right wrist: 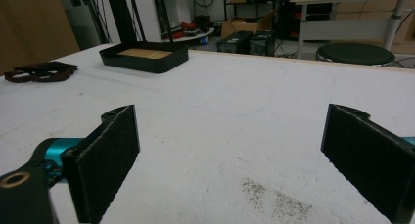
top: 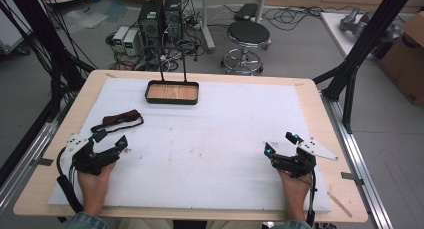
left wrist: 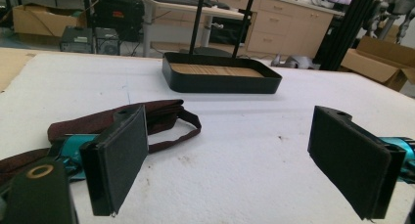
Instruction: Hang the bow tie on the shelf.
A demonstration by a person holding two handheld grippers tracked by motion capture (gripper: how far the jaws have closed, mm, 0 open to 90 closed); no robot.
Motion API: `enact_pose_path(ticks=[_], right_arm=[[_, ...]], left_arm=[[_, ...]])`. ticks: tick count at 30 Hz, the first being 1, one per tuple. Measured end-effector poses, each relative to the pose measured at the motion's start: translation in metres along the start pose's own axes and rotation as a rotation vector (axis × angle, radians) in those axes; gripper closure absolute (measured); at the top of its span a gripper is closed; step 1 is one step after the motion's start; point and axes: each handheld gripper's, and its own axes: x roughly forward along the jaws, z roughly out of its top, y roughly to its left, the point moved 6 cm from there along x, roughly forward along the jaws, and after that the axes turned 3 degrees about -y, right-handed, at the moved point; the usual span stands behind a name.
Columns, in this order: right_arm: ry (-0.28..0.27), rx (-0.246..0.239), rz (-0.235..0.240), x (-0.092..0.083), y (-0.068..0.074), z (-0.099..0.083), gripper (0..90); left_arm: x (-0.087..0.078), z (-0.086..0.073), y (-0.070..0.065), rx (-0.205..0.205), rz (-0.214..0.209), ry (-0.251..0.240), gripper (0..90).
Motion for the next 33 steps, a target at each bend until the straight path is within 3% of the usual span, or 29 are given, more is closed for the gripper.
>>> enact_pose_path(ticks=[5,8,10,13,17,20,21,25,31,33], right_arm=[[0.002,-0.006,0.003,0.0,0.0,0.0,6.3],[0.001,-0.006,0.005,0.0,0.0,0.0,6.3],[0.002,-0.006,0.004,0.0,-0.001,0.0,6.3],[0.0,-0.007,0.002,0.001,-0.001,0.0,6.3],[0.001,-0.009,0.003,0.001,-0.001,0.0,6.3],[0.004,-0.005,0.003,0.001,0.0,0.0,6.3],[0.006,-0.002,0.003,0.001,0.0,-0.001,6.3],[0.006,-0.013,0.004,0.002,0.0,-0.001,6.3],[0.01,-0.011,0.004,0.002,0.0,-0.001,6.3],[0.01,-0.011,0.004,0.002,0.0,-0.001,6.3]], left_arm=[[0.003,0.0,0.002,0.017,-0.022,0.039,19.5],[0.005,0.002,0.006,-0.026,-0.036,0.055,19.4],[0.007,0.007,0.008,-0.033,-0.045,0.046,19.4],[0.01,0.015,0.013,-0.003,-0.043,0.052,19.5],[0.016,0.026,0.023,-0.008,-0.05,0.062,19.6],[0.023,0.034,0.033,-0.043,-0.103,0.099,25.0],[0.025,0.035,0.035,-0.04,-0.1,0.103,25.9],[0.037,0.043,0.052,-0.022,-0.091,0.123,25.9],[0.057,0.04,0.065,0.025,-0.126,0.172,25.8],[0.068,0.036,0.07,0.075,-0.114,0.218,26.0]])
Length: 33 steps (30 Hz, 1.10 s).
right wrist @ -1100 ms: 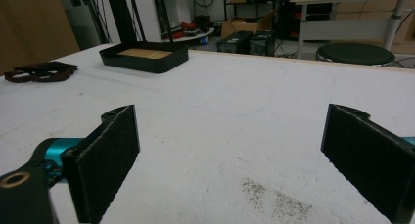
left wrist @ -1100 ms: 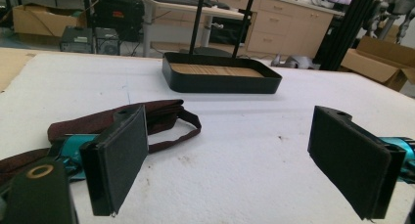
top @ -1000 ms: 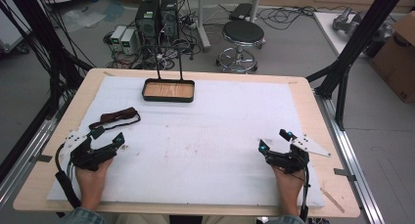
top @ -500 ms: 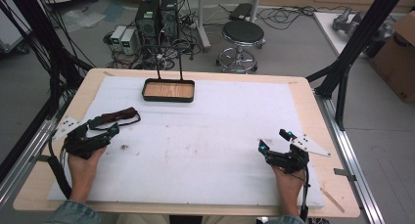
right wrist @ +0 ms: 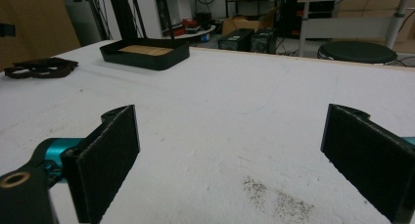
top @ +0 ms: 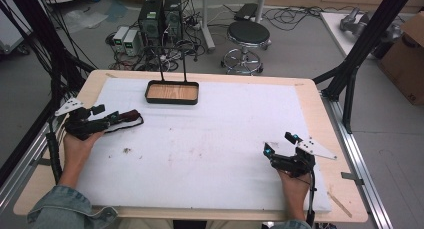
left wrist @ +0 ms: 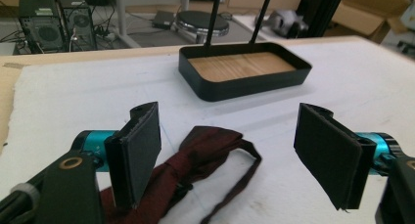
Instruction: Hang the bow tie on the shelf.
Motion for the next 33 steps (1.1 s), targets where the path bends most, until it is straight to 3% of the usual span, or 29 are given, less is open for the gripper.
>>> enact_pose_path(ticks=[1,2,5,7,11,13,18,25,33], right_arm=[[0.0,0.0,0.0,0.0,0.0,0.0,6.3],[0.002,0.003,0.003,0.0,0.0,0.0,6.3],[0.002,0.003,0.004,0.0,0.0,0.0,6.3],[0.003,0.004,0.006,0.0,0.0,0.0,6.3],[0.002,0.004,0.006,0.0,0.0,0.0,6.3],[0.001,0.004,0.006,0.0,0.0,0.0,6.3],[0.005,0.008,0.006,0.0,0.0,0.0,6.3],[0.004,0.012,0.006,0.0,0.0,-0.001,6.3],[0.005,0.013,0.003,0.0,-0.001,-0.001,6.3]], left_arm=[[0.0,0.0,0.0,0.0,0.0,0.0,26.5],[0.008,-0.002,0.004,0.021,0.007,0.038,27.1],[0.018,-0.006,0.013,0.012,0.028,0.101,27.1],[0.02,-0.008,0.015,0.011,0.033,0.115,27.1],[0.03,-0.014,0.025,0.042,0.05,0.189,29.0],[0.033,-0.016,0.026,0.052,0.029,0.216,32.3],[0.041,-0.025,0.028,0.112,0.033,0.293,32.2],[0.044,-0.031,0.033,0.154,0.043,0.339,32.2],[0.046,-0.035,0.033,0.198,0.035,0.372,46.0]])
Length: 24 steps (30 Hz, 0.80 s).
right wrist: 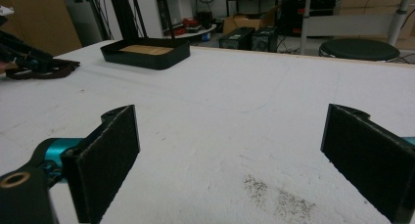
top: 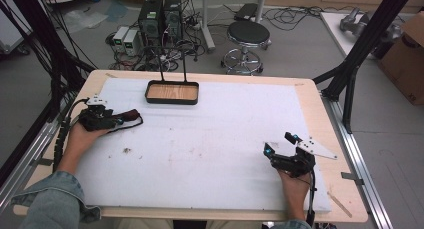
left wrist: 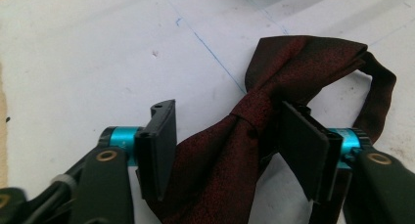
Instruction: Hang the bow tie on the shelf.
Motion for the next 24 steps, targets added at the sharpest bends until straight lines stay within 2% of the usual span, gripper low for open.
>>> enact_pose_path(ticks=[2,5,9,16,17,18,21,22,24], right_arm=[[0.0,-0.001,0.0,0.0,0.0,0.0,6.3],[0.0,-0.002,0.0,0.0,0.0,0.0,6.3],[0.0,-0.003,-0.001,0.0,0.0,0.0,6.3],[0.003,0.0,-0.002,0.0,0.0,0.0,6.3],[0.003,0.002,-0.002,0.0,0.0,0.0,6.3],[0.003,0.0,-0.002,0.0,0.0,0.0,6.3],[0.002,-0.001,-0.001,0.0,0.0,0.0,6.3],[0.002,-0.001,-0.001,0.0,0.0,0.0,6.3],[0.003,-0.002,-0.003,0.0,0.0,0.0,6.3]], left_arm=[[-0.001,0.0,-0.002,0.03,0.001,0.006,52.4],[-0.004,0.001,-0.003,0.039,-0.005,-0.006,61.7],[-0.009,0.006,-0.005,0.038,-0.021,-0.04,62.8],[-0.027,0.032,-0.009,-0.002,-0.059,-0.158,62.9],[-0.027,0.032,-0.009,-0.002,-0.059,-0.158,62.9],[-0.032,0.041,-0.011,-0.017,-0.071,-0.191,62.9],[-0.039,0.055,-0.013,-0.036,-0.081,-0.232,62.9],[-0.039,0.055,-0.013,-0.036,-0.081,-0.232,62.9],[-0.044,0.068,-0.016,-0.058,-0.099,-0.271,62.9]])
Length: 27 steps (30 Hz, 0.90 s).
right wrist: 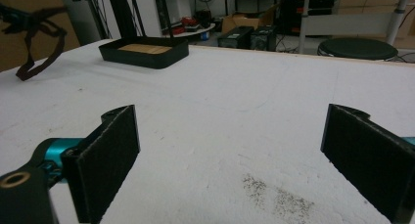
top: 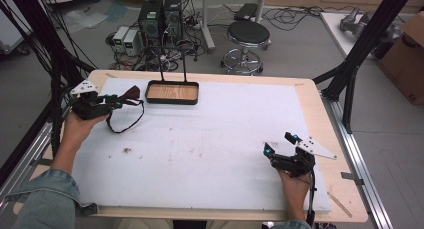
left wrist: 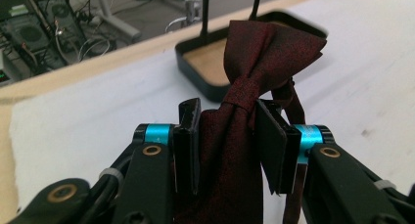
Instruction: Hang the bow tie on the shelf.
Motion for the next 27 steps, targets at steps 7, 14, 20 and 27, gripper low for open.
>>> enact_pose_path(ticks=[7,14,20,27], right_arm=[[-0.001,-0.002,0.001,0.0,0.0,0.0,6.3],[-0.001,-0.001,0.004,0.001,0.0,0.0,6.3],[0.0,0.001,0.007,0.001,0.0,0.0,6.3],[0.001,0.004,0.009,0.001,0.0,0.0,6.3]], left_arm=[[0.003,0.031,-0.009,-0.015,-0.009,-0.063,62.9],[0.008,0.054,-0.012,-0.027,0.003,-0.119,62.9],[0.011,0.067,-0.006,-0.046,0.038,-0.15,63.0],[0.012,0.076,0.002,-0.087,0.063,-0.204,63.0]])
